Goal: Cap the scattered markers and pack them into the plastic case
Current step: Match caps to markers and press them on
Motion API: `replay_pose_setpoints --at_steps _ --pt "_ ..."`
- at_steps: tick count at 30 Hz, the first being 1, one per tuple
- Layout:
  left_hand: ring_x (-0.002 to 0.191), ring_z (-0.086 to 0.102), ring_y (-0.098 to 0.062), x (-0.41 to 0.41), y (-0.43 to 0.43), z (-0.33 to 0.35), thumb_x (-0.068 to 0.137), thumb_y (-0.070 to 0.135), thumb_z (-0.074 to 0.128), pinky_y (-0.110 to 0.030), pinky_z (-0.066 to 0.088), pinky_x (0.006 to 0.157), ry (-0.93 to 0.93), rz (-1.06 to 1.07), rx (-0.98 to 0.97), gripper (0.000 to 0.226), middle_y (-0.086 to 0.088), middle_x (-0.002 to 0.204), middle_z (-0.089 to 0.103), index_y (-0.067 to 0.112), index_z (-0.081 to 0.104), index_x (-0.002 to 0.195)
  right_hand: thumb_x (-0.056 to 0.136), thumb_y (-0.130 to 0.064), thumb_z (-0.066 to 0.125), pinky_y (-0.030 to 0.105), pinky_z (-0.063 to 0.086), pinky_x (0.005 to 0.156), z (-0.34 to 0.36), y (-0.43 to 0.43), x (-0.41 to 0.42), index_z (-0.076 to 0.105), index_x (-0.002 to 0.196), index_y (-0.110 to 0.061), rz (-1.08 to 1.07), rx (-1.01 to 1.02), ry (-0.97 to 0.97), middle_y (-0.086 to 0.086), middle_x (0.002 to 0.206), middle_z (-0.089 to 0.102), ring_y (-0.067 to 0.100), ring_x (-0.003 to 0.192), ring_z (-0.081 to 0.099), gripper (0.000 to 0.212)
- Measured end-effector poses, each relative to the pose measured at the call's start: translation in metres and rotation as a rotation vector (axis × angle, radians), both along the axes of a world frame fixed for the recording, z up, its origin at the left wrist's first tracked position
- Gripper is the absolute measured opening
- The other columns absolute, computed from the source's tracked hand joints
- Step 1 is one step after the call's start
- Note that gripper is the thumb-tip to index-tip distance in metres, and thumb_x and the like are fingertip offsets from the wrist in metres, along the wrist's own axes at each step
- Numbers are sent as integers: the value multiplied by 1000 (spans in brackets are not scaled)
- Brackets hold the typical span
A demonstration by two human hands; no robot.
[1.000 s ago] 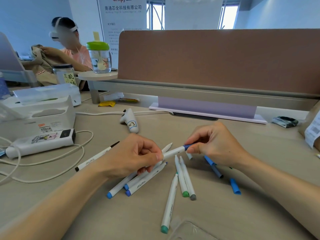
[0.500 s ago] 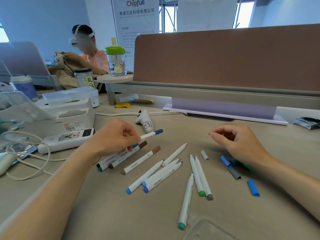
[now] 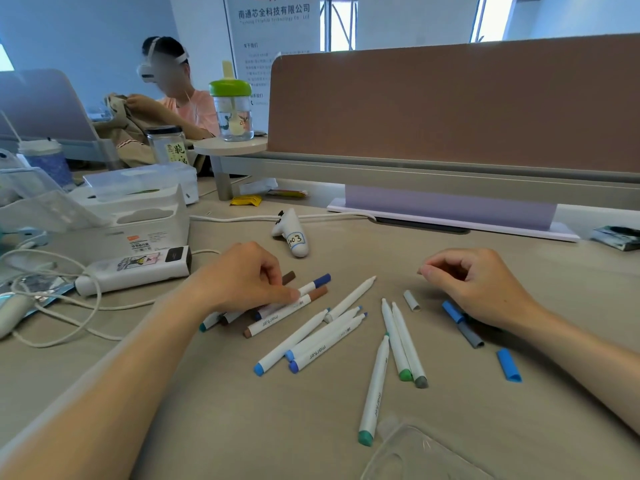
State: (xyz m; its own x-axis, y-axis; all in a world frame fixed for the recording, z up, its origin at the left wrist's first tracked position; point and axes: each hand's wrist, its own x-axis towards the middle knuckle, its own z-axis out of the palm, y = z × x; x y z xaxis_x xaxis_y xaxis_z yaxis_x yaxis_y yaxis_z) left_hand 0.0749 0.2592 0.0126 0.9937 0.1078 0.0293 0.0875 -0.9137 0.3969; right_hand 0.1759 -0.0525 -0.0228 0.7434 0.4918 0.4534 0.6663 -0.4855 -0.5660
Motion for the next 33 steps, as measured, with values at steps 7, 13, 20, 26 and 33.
replay_pose_setpoints --at_steps 7,13,20,26,33 --pt "58 52 -4 -1 -9 -1 76 36 82 -16 39 56 56 -72 80 17 12 62 58 26 69 72 92 -17 64 12 50 68 1 -1 2 72 88 -26 -1 -5 -11 -12 83 71 1 80 63 13" --pt "62 51 -7 -1 -16 0 80 38 78 -18 38 57 -2 -53 85 17 12 64 56 23 72 75 93 -18 64 18 51 64 14 -11 11 76 85 -23 -91 58 102 -9 79 73 3 74 63 16" --pt "59 61 3 -10 -33 4 79 48 76 -22 51 68 233 -100 6 28 10 65 72 21 73 75 85 -36 72 30 54 65 33 -26 16 76 70 -24 -35 -440 189 -10 69 72 9 66 63 19" --pt "52 58 0 -10 -34 5 81 45 75 -22 53 64 298 -95 21 26 10 62 70 19 74 77 82 -45 74 35 55 68 38 -29 16 76 69 -23 -22 -528 234 -7 70 72 14 71 65 25" --pt "54 63 -7 -10 -35 4 88 31 68 -26 56 69 329 -103 21 20 -2 67 73 13 72 80 84 -50 70 35 52 65 37 -29 17 74 65 -22 -12 -526 251 -2 69 71 16 64 59 33"
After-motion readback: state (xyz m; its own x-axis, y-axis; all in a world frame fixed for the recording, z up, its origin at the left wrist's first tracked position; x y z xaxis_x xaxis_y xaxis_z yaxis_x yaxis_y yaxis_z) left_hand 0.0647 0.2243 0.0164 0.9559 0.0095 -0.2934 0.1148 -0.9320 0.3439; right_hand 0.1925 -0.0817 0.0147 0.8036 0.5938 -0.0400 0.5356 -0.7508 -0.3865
